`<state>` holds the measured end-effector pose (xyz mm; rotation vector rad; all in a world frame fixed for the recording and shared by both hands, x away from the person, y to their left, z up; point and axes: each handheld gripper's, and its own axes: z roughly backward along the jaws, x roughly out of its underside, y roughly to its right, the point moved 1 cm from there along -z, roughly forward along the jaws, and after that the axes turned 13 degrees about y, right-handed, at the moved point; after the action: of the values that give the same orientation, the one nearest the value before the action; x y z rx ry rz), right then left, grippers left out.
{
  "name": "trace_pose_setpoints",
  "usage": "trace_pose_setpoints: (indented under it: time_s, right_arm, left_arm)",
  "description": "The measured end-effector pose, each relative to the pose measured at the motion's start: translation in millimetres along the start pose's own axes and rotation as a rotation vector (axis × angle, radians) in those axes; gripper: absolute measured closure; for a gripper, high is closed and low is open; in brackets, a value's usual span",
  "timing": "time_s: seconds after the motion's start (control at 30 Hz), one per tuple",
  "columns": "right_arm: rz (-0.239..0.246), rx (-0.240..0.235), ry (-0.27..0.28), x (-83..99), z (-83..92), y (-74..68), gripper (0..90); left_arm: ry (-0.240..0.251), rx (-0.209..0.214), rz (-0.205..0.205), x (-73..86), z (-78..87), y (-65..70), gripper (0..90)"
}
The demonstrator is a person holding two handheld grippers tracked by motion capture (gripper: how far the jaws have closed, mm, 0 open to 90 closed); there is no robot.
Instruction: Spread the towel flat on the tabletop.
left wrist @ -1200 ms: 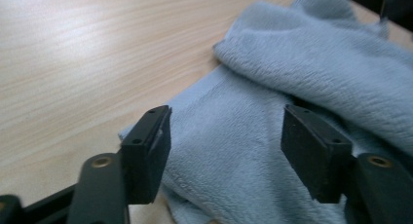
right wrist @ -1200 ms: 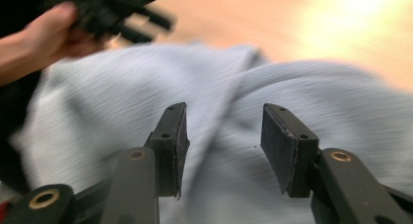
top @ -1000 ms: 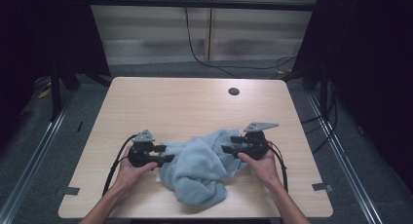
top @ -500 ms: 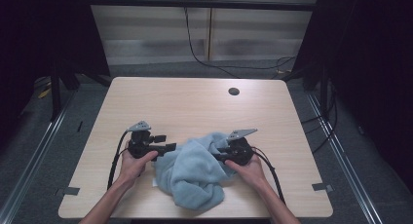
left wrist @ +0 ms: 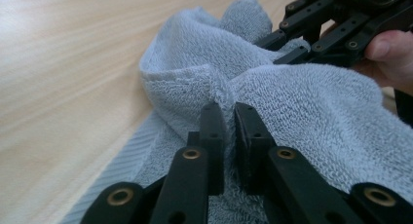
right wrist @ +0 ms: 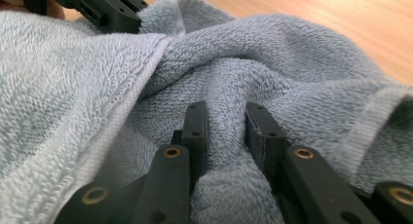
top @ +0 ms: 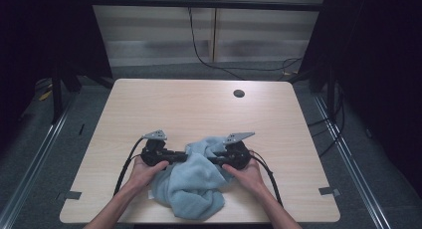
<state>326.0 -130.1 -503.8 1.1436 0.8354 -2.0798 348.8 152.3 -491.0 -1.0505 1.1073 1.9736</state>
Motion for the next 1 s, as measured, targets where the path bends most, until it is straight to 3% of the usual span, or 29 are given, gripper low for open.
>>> trace_pose_setpoints:
  time_s: [0.13, 0.27, 0.43, 0.5, 0.67, 0.77, 0.9, 1.0]
  right_arm:
    - [-0.002, 0.04, 0.033, -7.6, 8.9, 4.9, 72.7]
    - [-0.018, 0.109, 0.083, -18.6, 20.4, 13.9, 73.2]
    - [-0.019, 0.188, 0.13, -41.6, 33.5, 23.4, 74.0]
    - [-0.016, 0.228, 0.173, -58.1, 42.5, 28.5, 74.4]
    - [0.0, 0.299, 0.277, -98.0, 61.3, 34.1, 74.7]
    - [0.009, 0.326, 0.332, -121.9, 71.3, 33.8, 74.8]
    - [0.034, 0.336, 0.412, -149.8, 85.3, 30.2, 74.8]
    - [0.049, 0.335, 0.465, -163.6, 98.5, 26.3, 74.8]
  left_arm:
    - [0.096, -0.027, -0.002, -12.3, 17.7, -2.2, 84.7]
    - [0.149, -0.05, -0.02, -22.8, 31.4, -4.3, 85.2]
    - [0.237, -0.079, -0.046, -47.1, 47.9, -3.6, 85.5]
    - [0.249, -0.091, -0.072, -58.0, 51.9, -1.1, 85.6]
    - [0.337, -0.116, -0.116, -91.3, 63.3, 9.1, 85.7]
    - [0.375, -0.129, -0.171, -116.0, 72.6, 17.5, 85.8]
    - [0.429, -0.148, -0.217, -140.9, 85.9, 28.0, 85.8]
    - [0.461, -0.158, -0.239, -143.7, 94.6, 34.9, 85.8]
